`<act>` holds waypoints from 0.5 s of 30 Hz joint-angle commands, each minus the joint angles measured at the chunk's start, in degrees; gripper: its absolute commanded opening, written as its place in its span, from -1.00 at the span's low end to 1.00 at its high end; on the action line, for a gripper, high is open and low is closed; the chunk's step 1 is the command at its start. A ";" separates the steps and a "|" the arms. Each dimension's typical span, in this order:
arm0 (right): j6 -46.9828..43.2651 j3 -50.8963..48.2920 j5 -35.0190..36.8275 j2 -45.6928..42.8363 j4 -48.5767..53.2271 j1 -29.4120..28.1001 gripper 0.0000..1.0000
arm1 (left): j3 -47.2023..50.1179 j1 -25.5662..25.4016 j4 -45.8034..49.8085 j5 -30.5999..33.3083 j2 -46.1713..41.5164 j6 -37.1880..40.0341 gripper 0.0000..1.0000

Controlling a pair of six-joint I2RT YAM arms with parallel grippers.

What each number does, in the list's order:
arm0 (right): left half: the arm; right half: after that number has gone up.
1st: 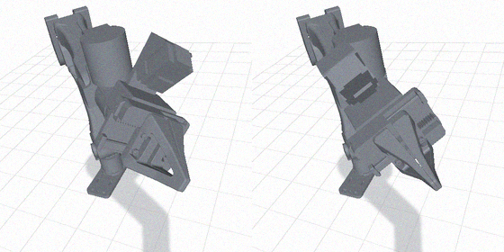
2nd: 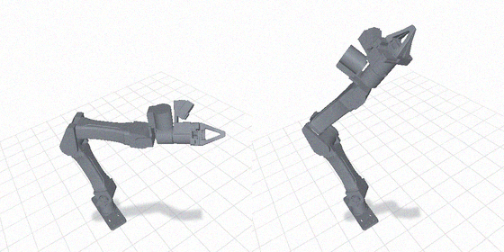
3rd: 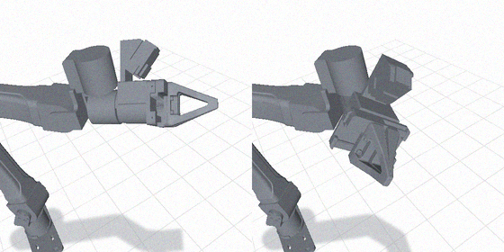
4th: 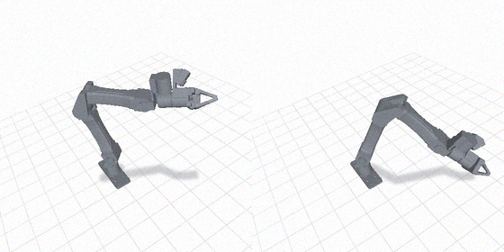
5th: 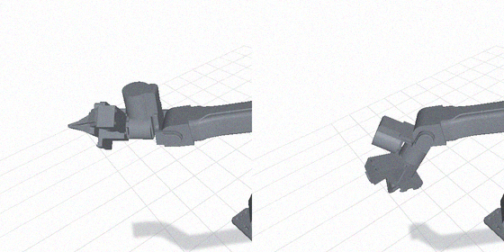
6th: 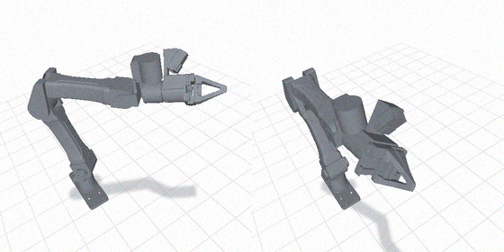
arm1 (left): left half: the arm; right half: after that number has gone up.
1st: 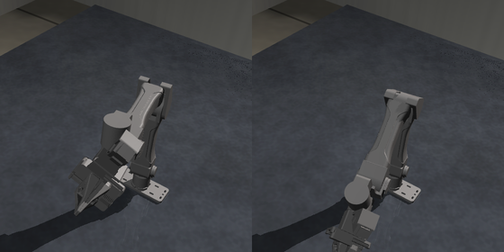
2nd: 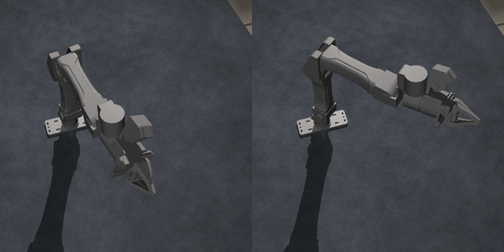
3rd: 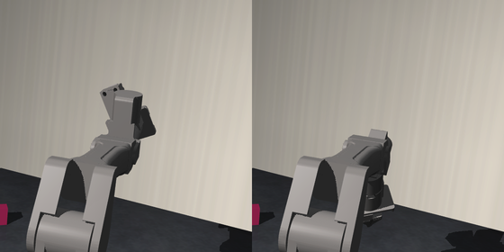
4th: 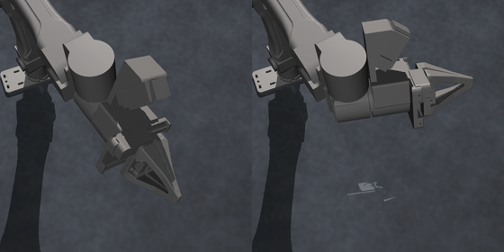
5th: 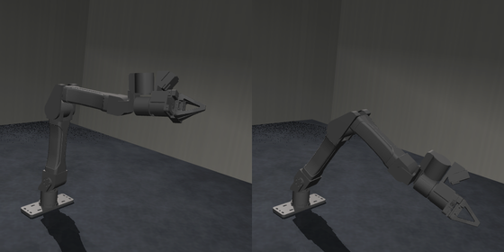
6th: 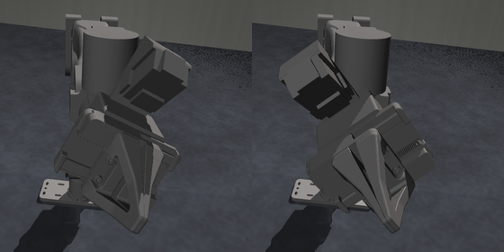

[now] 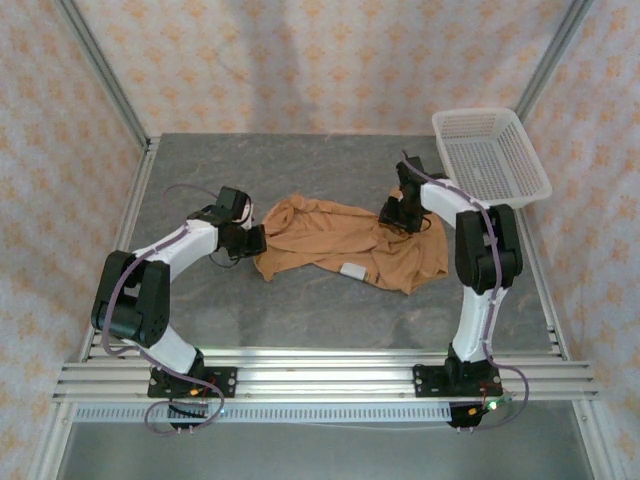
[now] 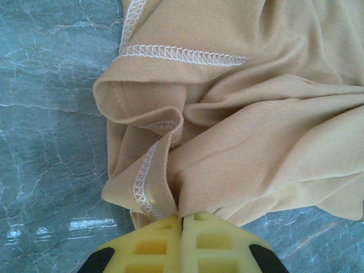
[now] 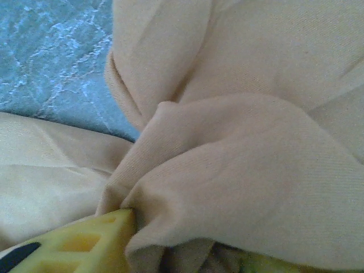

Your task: Fold the inside-out t-shirt

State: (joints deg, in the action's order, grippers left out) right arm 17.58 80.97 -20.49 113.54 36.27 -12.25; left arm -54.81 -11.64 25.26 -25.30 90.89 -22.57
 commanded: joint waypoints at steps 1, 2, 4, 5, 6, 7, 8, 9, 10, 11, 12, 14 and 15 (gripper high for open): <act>1.44 1.47 1.58 -3.03 -0.18 -0.40 -0.30 | -0.94 -0.38 0.65 0.18 0.34 0.24 -1.00; 1.45 1.64 2.21 -3.83 0.49 -0.39 -0.44 | -0.96 -0.33 0.67 0.40 0.08 0.24 -1.00; 1.15 2.40 3.86 -5.63 2.44 -0.37 -0.73 | -1.03 -0.39 0.67 0.94 -0.56 0.00 -1.00; 0.91 2.77 4.72 -6.84 3.47 -0.36 -0.81 | -1.15 -0.33 0.91 1.37 -1.08 -0.02 -1.00; 0.64 3.37 5.64 -8.02 4.52 -0.40 -0.89 | -1.48 -0.36 1.26 1.79 -1.66 -0.10 -1.00; 0.45 3.99 6.32 -9.12 5.48 -0.41 -0.97 | -1.81 -0.34 1.65 2.20 -2.14 -0.11 -1.00; 0.29 4.72 7.09 -10.47 6.65 -0.39 -0.99 | -2.34 -0.32 2.17 2.73 -2.82 -0.11 -1.00; 0.15 5.74 7.45 -11.73 7.83 -0.40 -1.00 | -2.92 -0.21 2.68 3.25 -3.59 -0.10 -1.00; 0.04 6.62 7.65 -12.98 8.73 -0.38 -1.00 | -3.44 -0.14 3.29 3.74 -4.30 -0.26 -1.00; 0.05 7.63 7.75 -14.51 9.51 -0.34 -1.00 | -4.24 0.01 4.09 4.25 -5.05 -0.41 -1.00; 0.11 8.73 7.63 -16.09 10.27 -0.38 -1.00 | -5.04 0.16 4.63 4.51 -6.08 -0.54 -1.00; 0.31 10.81 7.15 -19.08 11.09 -0.41 -1.00 | -6.67 0.61 5.64 4.95 -8.36 -1.06 -1.00; 0.33 11.91 6.91 -20.75 11.27 -0.40 -1.00 | -7.70 0.95 6.24 5.12 -9.72 -1.31 -1.00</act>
State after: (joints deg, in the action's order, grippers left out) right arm 18.13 89.19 -15.35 98.26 43.97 -12.47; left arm -58.65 -11.46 28.69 -22.81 85.65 -22.79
